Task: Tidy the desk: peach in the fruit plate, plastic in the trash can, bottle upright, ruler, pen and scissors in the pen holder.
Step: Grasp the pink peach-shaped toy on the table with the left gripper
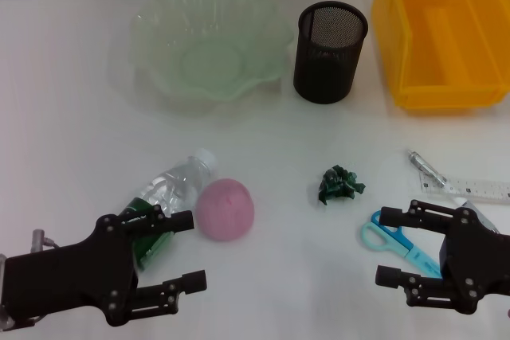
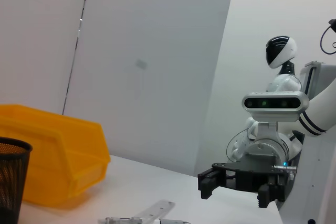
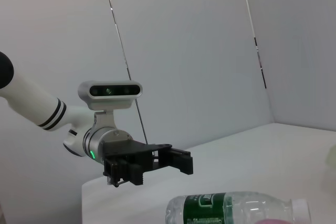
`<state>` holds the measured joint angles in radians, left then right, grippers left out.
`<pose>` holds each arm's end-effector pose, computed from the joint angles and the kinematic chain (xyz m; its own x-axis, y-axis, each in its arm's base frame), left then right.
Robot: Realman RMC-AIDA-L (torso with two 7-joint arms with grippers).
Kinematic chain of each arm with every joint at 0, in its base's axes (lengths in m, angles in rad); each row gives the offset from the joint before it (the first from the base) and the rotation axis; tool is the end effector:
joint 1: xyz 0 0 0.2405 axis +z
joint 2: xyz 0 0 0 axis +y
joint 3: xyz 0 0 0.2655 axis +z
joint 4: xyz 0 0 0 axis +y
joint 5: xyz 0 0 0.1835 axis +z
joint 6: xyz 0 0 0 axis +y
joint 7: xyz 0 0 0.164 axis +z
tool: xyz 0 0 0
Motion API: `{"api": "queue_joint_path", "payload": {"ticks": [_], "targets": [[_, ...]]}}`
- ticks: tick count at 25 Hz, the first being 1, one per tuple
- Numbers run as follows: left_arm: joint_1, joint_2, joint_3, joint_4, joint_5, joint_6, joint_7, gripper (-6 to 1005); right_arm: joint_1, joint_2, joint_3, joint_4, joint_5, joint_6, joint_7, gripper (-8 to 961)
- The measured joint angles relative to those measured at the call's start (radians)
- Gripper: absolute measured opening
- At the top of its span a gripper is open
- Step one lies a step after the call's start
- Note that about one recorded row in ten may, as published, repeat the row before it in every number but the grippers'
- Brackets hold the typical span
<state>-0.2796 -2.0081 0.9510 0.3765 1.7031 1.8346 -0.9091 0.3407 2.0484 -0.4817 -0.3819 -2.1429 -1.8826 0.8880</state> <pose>-0.2750 0.2012 -0.0293 0.7043 0.2126 0.6773 0.3000 -0.9538 -0.0126 0.2803 0.2086 -0.0295 0.7208 -0.2217 -0.6568 -0.3276 -0.9439 -0.0409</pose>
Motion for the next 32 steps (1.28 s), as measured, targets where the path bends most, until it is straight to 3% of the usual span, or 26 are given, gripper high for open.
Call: {"api": "queue_joint_path", "payload": {"ticks": [3,6,11,15,23,27,32], "targets": [[-0.007,-0.003,0.0,0.031,0.009,0.005,-0.032,741,0.002,0.001,0.0,0.0,0.0,0.0,0.0,757],[-0.01,-0.014,0.004,0.171,0.021,0.027,-0.16,741,0.004,0.001,0.0,0.0,0.002,0.0,0.0,757],[-0.036,-0.061,0.034,0.572,0.106,0.04,-0.522,741,-0.001,-0.006,0.001,-0.003,0.008,-0.003,0.008,757],[-0.105,-0.059,0.181,0.768,0.178,-0.041,-0.727,738,-0.025,-0.013,0.002,-0.022,0.008,-0.004,0.042,757],[-0.271,-0.067,0.408,0.822,0.395,-0.197,-0.879,722,-0.047,-0.019,0.002,-0.026,0.008,0.011,0.051,758],[-0.294,-0.069,0.566,0.857,0.488,-0.305,-0.941,714,-0.046,-0.02,0.002,-0.026,0.008,0.016,0.055,758],[-0.3,-0.07,0.668,0.899,0.57,-0.378,-0.999,703,-0.04,-0.022,0.002,-0.026,0.008,0.016,0.063,758]]}}
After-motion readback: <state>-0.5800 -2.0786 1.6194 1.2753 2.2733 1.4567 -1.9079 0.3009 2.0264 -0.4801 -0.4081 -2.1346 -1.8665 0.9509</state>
